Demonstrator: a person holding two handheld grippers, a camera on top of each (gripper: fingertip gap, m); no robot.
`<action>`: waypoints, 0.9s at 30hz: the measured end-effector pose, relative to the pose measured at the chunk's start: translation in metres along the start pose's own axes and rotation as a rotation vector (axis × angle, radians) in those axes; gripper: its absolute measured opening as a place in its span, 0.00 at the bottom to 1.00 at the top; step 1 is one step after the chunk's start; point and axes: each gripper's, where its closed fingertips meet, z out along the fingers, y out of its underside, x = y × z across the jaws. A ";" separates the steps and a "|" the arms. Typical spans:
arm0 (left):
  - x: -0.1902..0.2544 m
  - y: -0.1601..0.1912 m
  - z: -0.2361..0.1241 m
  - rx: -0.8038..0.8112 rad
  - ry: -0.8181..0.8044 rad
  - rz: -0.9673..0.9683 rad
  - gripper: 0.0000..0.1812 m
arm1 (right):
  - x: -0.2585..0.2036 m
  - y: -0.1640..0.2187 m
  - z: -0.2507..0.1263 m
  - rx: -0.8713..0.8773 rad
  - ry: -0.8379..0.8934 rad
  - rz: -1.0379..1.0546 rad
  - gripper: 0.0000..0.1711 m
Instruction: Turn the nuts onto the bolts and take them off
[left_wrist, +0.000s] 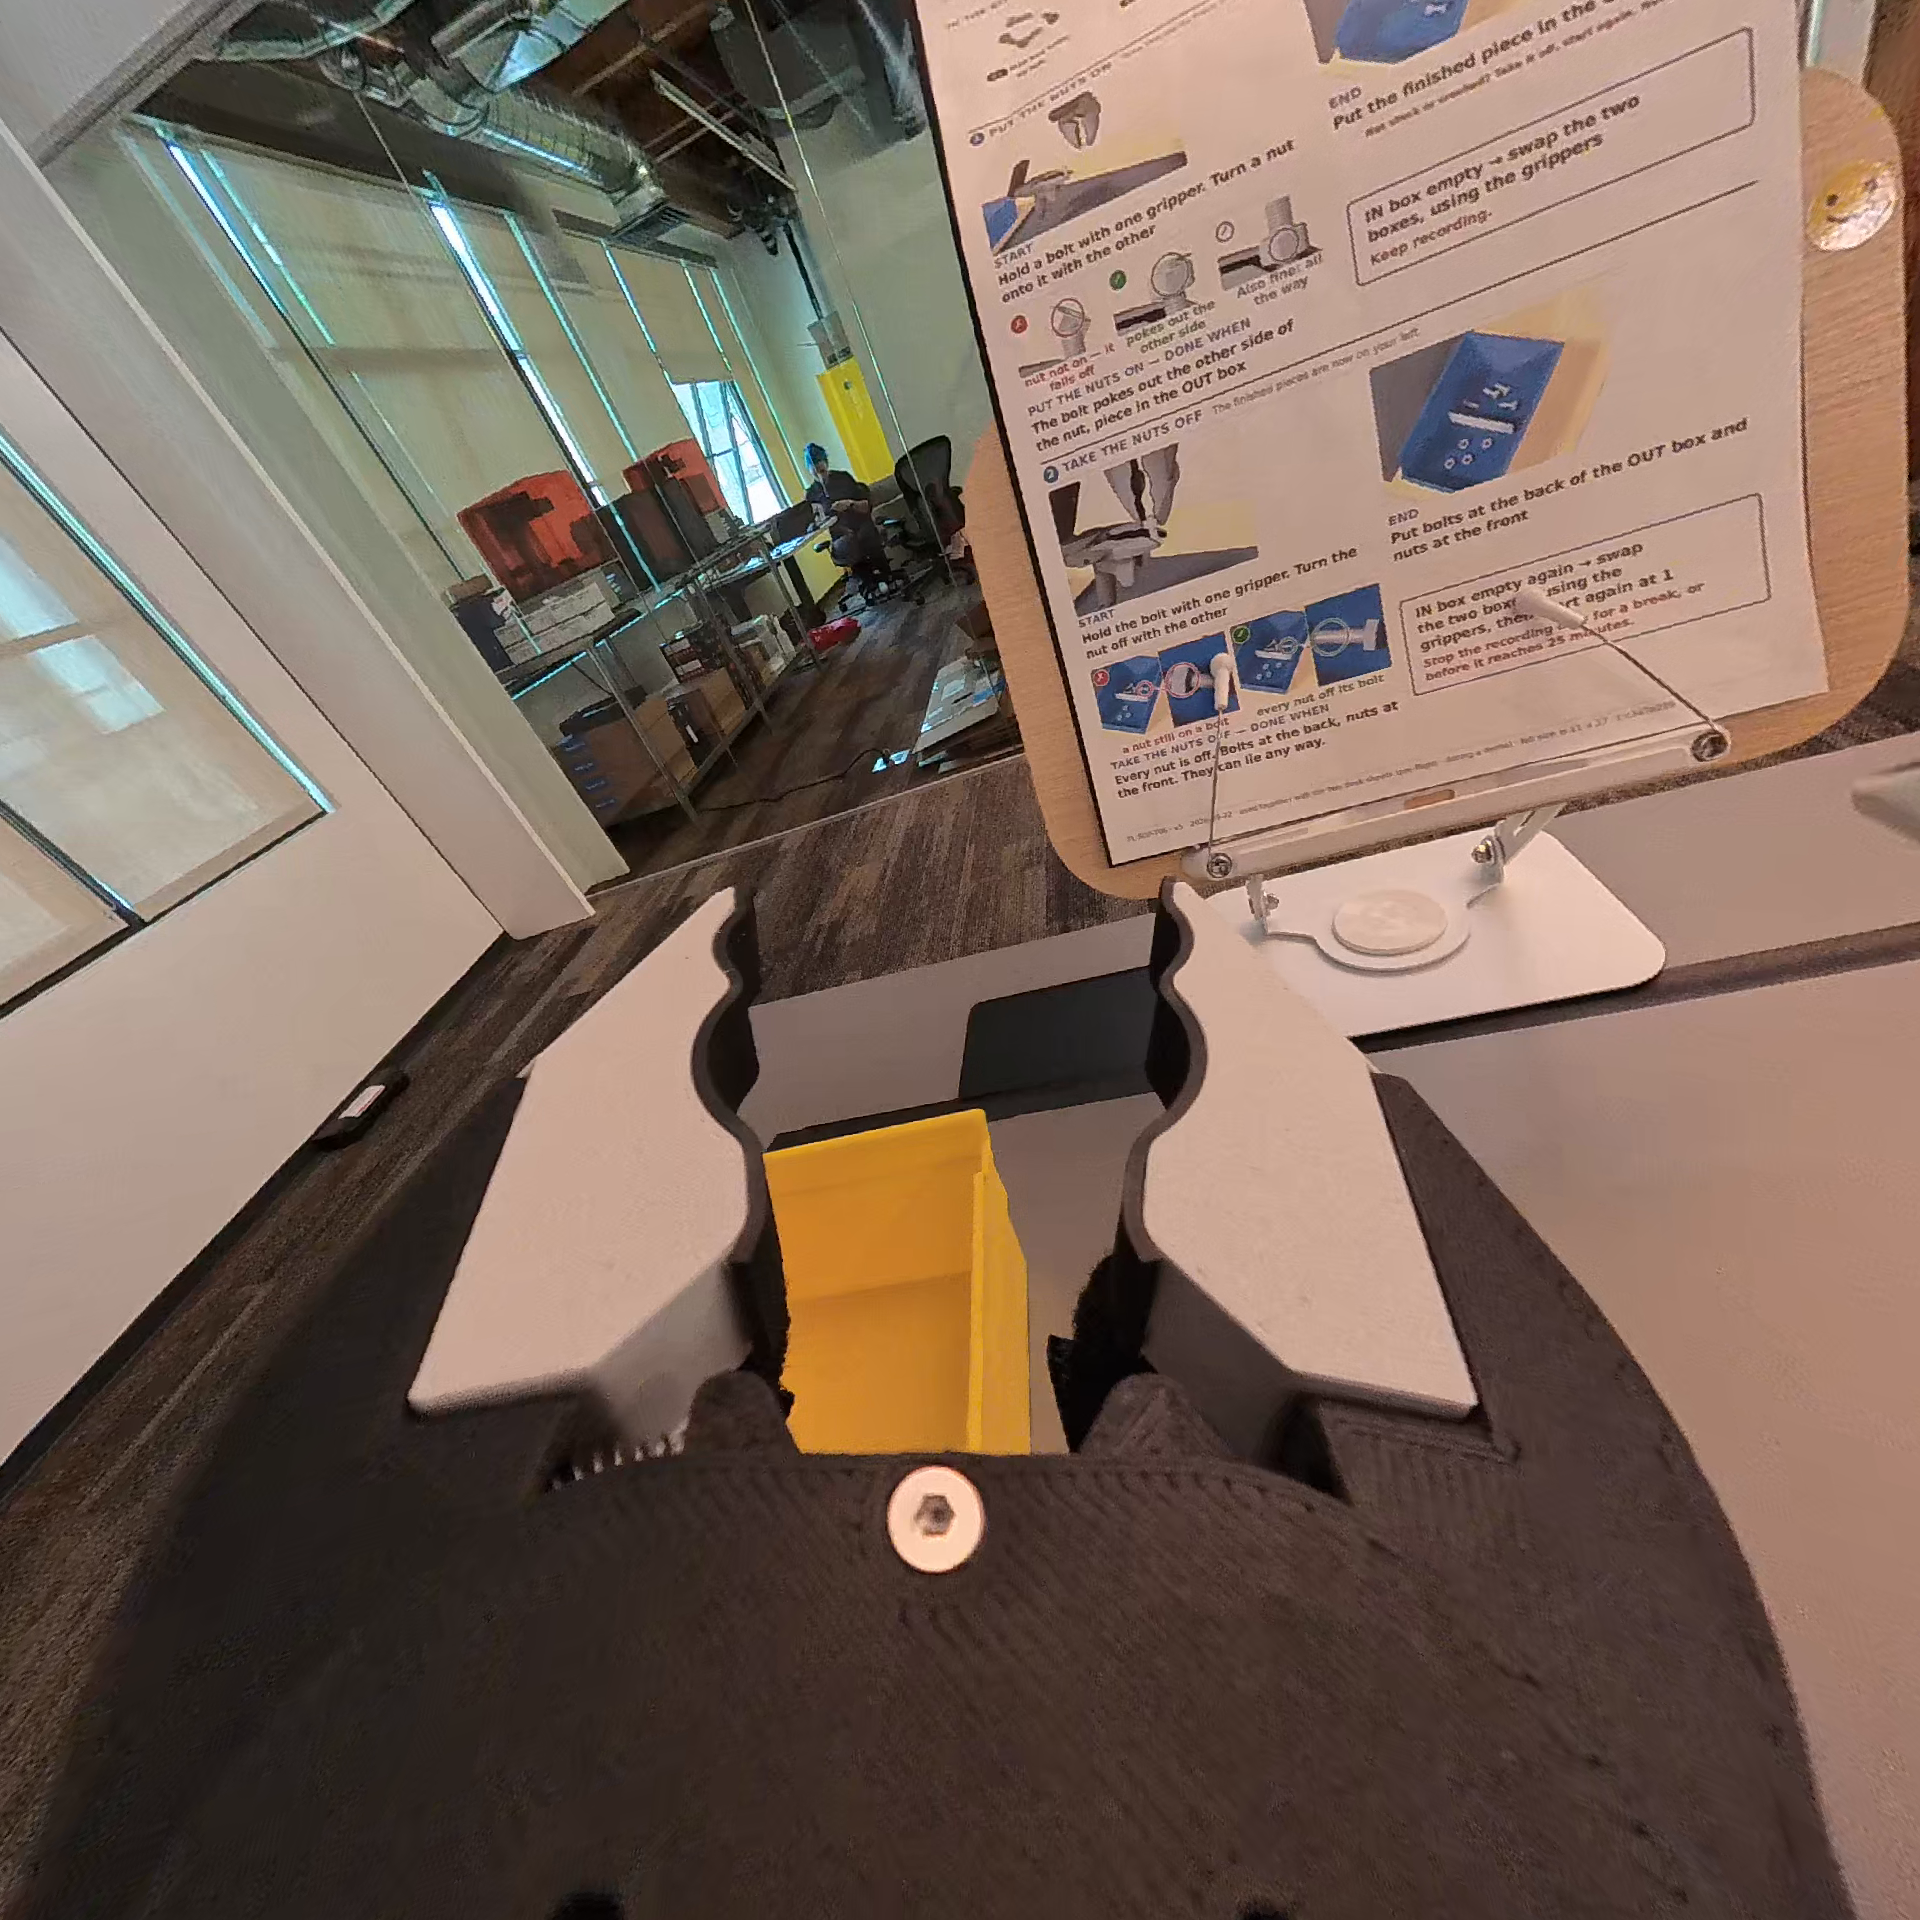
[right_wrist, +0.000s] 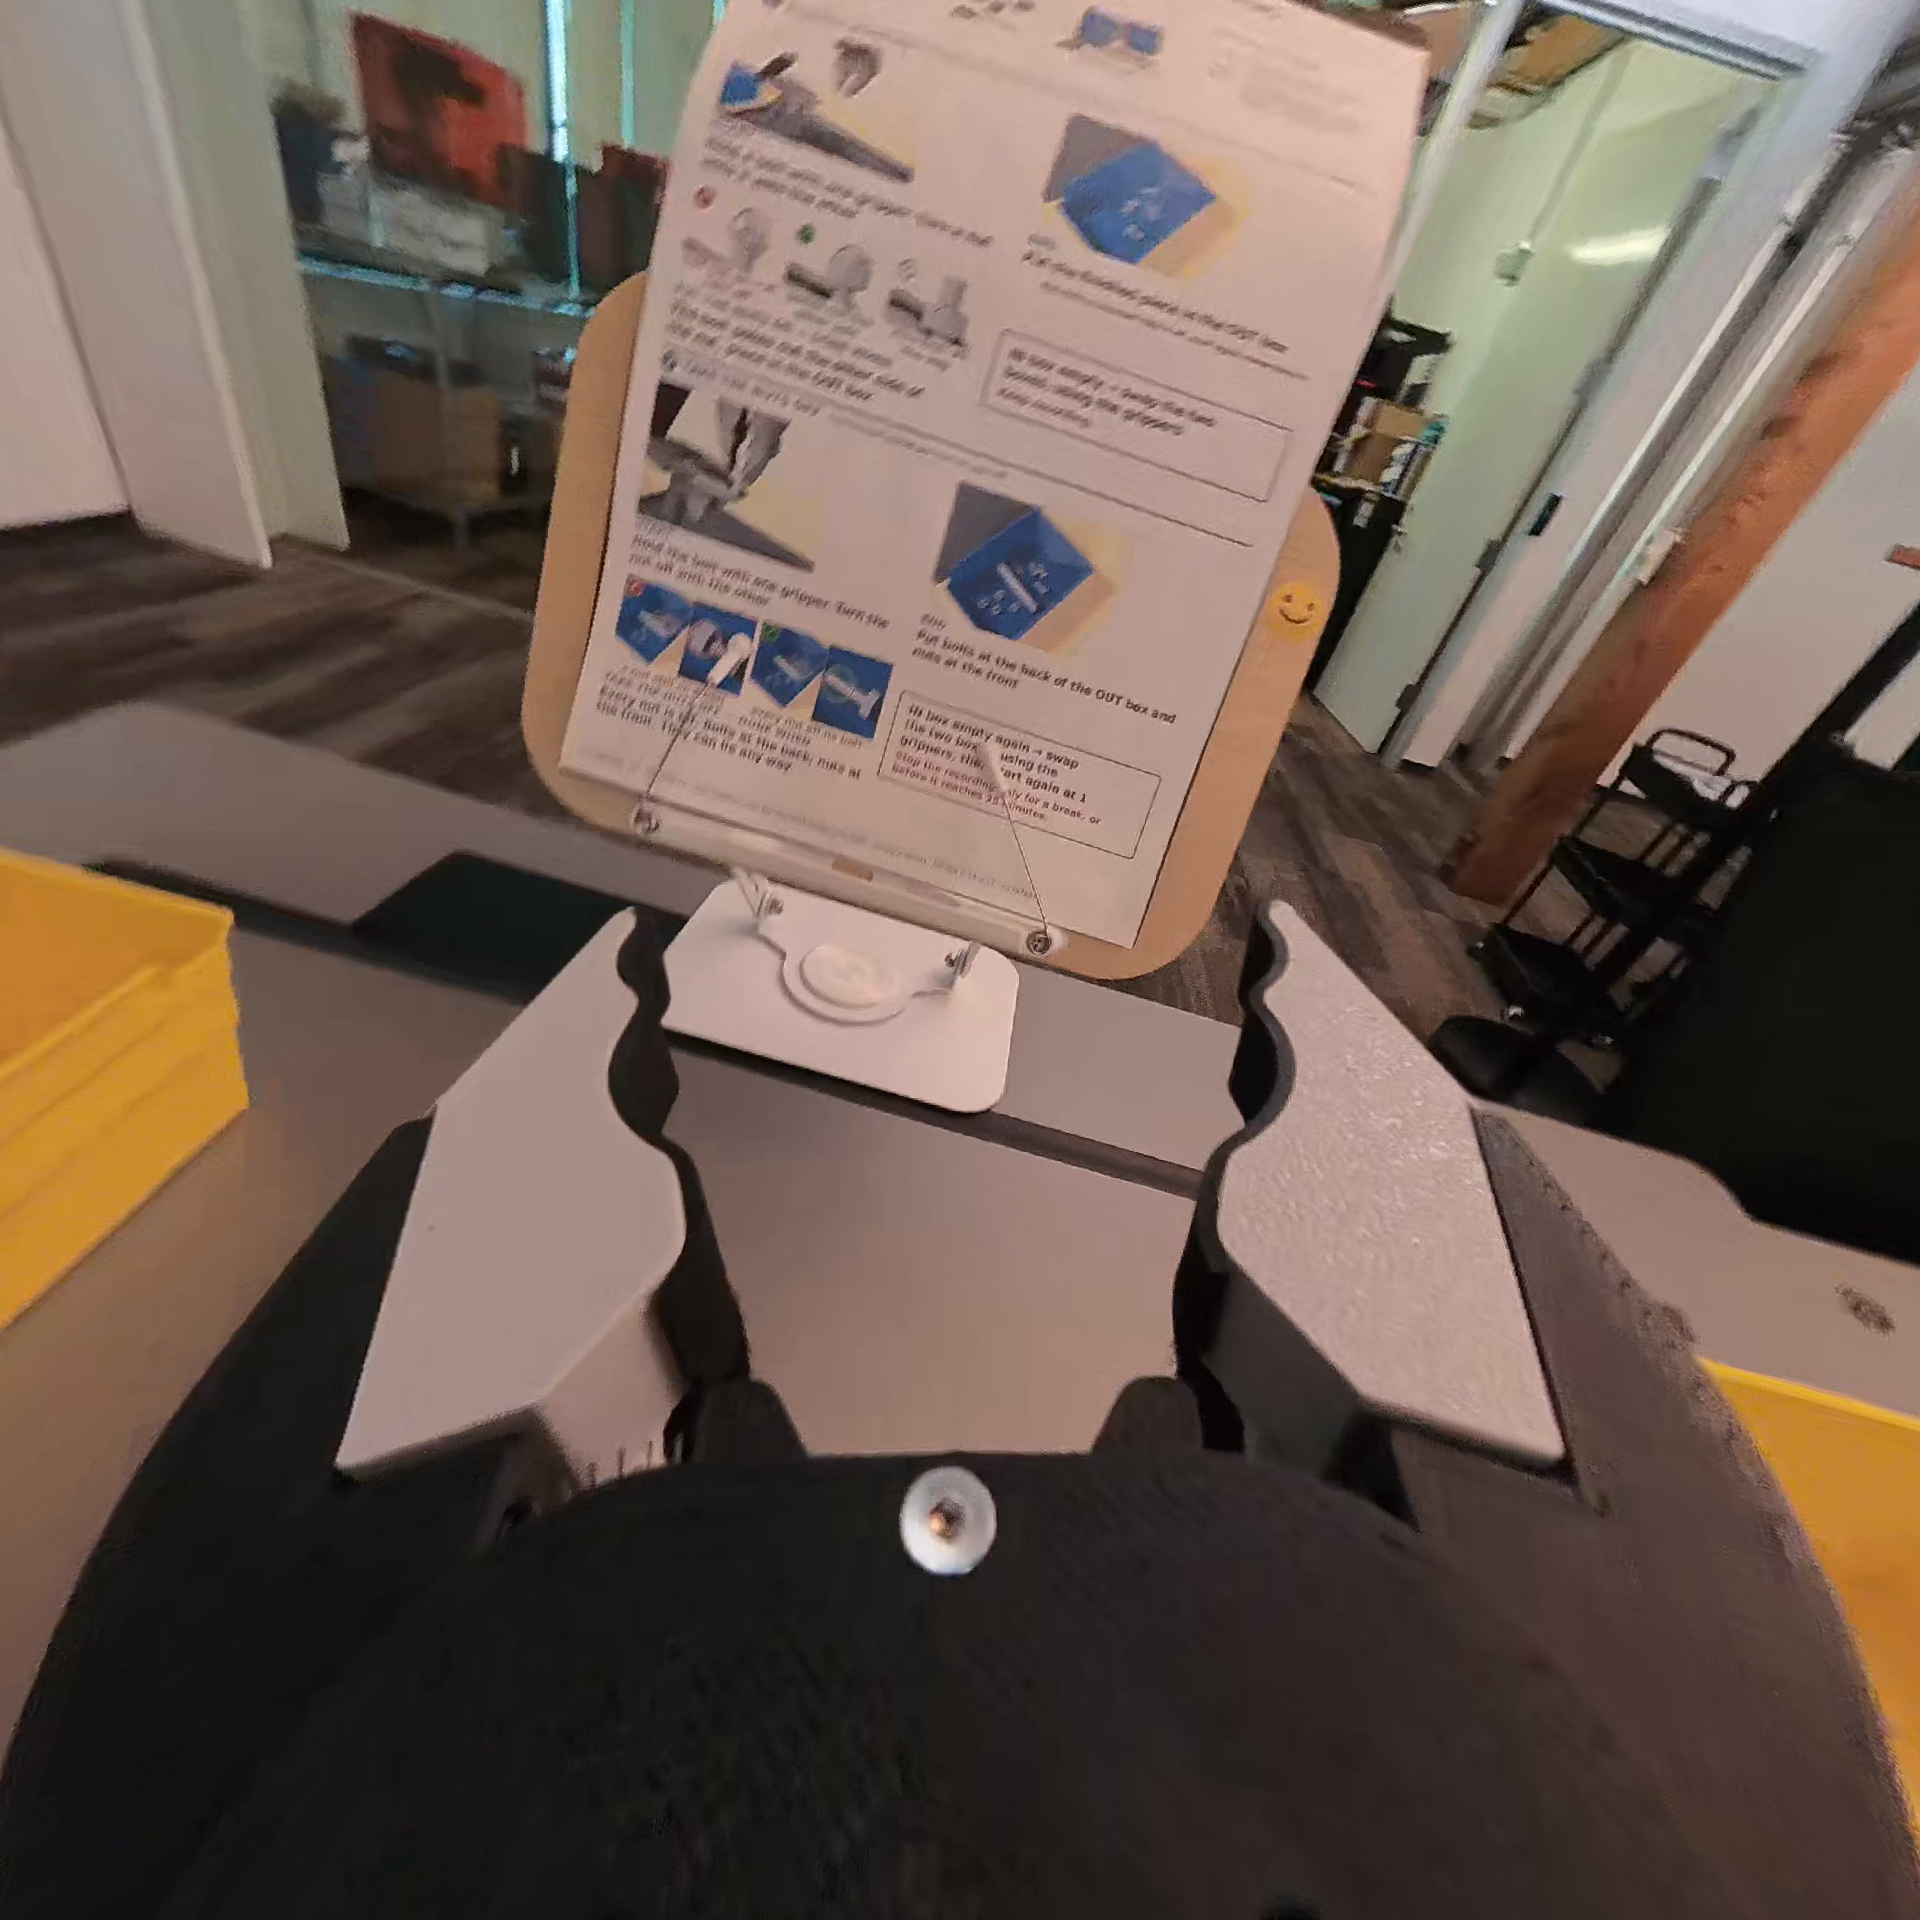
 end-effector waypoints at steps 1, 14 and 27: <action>-0.001 0.000 0.000 0.000 -0.001 -0.002 0.41 | 0.001 -0.002 0.001 0.007 0.014 0.041 0.65; -0.016 -0.010 -0.015 0.012 0.105 -0.113 0.44 | 0.054 -0.010 -0.019 0.088 0.204 0.157 0.66; -0.054 -0.027 -0.084 -0.009 0.390 -0.336 0.47 | 0.078 -0.023 -0.034 0.172 0.277 0.182 0.64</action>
